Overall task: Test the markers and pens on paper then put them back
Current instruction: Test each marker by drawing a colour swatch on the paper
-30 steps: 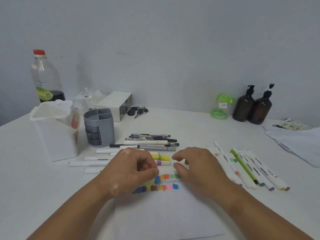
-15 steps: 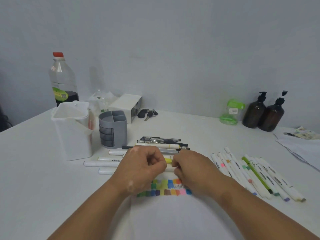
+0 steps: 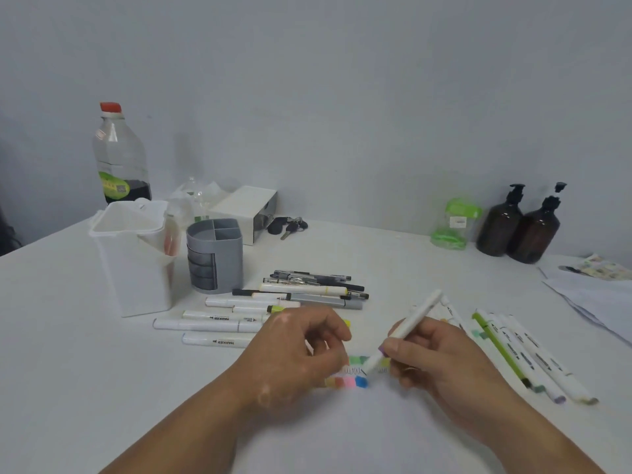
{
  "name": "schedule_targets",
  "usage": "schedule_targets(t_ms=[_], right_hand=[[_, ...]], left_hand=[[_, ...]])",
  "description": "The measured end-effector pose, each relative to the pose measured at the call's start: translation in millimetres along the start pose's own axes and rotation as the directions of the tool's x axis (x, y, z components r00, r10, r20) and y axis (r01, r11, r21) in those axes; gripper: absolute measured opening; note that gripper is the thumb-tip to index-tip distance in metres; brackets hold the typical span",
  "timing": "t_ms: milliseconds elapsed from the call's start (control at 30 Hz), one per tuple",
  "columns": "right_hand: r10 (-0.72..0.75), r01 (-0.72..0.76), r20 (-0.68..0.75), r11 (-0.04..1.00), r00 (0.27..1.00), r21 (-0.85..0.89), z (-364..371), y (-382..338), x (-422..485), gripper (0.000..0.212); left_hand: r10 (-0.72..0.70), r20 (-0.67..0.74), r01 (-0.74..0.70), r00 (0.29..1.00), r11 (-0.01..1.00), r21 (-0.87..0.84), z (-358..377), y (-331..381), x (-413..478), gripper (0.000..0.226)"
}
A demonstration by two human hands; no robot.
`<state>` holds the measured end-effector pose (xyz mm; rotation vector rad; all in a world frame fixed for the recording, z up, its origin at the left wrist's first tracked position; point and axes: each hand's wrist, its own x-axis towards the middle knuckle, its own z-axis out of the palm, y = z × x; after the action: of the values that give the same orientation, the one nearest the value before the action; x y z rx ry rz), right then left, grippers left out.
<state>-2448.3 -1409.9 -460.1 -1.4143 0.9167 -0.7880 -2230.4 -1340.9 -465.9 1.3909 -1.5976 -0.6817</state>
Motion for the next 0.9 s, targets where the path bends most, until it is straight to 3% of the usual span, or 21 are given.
schedule_targets(t_ms=[100,267,467,733,900], right_hand=[[-0.026,0.026,0.000,0.999,1.000,0.045,4,9,1,0.036],[-0.111,0.108,0.062,0.993,0.992,0.049,9,15,2,0.031],[-0.152,0.150,0.057,0.988,0.987,0.039,0,7,-2,0.011],[-0.195,0.196,0.073,0.981,0.978,-0.007,10,8,-5,0.010],[-0.221,0.223,0.090,0.975,0.971,-0.004,14,7,-7,0.010]], left_hand=[[0.056,0.081,-0.052,0.995,0.998,-0.047,9,3,-2,0.019],[0.094,0.072,-0.095,0.993,0.995,0.006,19,4,-2,0.012],[-0.005,0.097,0.008,0.995,1.000,-0.030,14,3,-2,0.011],[0.065,0.198,-0.109,0.978,0.968,0.224,22,6,-5,0.023],[0.103,0.186,-0.143,0.977,0.965,0.219,20,5,-5,0.026]])
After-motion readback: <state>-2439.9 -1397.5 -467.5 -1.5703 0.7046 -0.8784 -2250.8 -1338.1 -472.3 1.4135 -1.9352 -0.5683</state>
